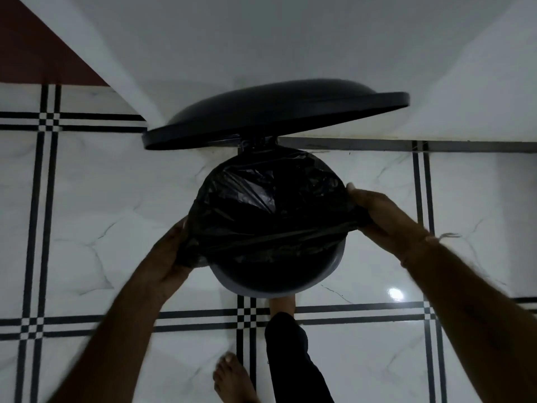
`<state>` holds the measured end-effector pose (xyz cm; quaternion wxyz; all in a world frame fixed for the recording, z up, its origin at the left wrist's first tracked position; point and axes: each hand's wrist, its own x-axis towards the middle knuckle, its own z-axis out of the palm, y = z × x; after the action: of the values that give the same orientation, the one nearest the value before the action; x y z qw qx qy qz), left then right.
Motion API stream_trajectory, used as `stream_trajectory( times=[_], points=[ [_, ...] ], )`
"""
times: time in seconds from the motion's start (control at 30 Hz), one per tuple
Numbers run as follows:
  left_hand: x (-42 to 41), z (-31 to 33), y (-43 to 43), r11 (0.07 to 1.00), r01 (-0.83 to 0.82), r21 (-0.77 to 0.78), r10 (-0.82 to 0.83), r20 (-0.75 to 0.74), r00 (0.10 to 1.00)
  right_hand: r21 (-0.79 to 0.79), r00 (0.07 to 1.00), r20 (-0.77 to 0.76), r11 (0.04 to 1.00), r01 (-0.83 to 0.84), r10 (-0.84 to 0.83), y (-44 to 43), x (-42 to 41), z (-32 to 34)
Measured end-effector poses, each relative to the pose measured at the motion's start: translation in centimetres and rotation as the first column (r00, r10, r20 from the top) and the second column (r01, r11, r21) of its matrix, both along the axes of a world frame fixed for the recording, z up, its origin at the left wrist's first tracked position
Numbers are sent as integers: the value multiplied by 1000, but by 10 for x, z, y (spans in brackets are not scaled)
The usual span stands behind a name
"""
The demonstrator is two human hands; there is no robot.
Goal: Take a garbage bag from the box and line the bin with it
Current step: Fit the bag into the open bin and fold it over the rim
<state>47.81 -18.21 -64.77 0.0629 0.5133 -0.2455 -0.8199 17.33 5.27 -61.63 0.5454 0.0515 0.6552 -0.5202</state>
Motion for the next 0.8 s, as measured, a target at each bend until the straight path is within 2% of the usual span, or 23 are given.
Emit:
stream_trajectory(
  times=[0.17, 0.3, 0.43, 0.63, 0.73, 0.8],
  points=[
    [21, 11, 34, 981, -117, 152, 116, 11, 993, -114, 977, 106, 973, 198, -186, 34, 28, 1],
    [36, 14, 58, 971, -133, 197, 136, 1, 991, -29, 913, 134, 920, 392, -385, 45, 53, 2],
    [37, 15, 71, 968, -136, 209, 137, 8, 991, 25, 896, 127, 904, 427, -426, 51, 71, 4],
    [37, 12, 86, 956, -100, 276, 80, 81, 993, 139, 913, 129, 919, 370, -387, 60, 81, 8],
    [40, 13, 98, 944, -131, 302, 120, 52, 991, 121, 880, 220, 906, 405, -422, 64, 86, 5],
    [41, 11, 104, 925, -172, 340, 196, -37, 980, 106, 826, 309, 880, 463, -471, 63, 92, 3]
  ],
)
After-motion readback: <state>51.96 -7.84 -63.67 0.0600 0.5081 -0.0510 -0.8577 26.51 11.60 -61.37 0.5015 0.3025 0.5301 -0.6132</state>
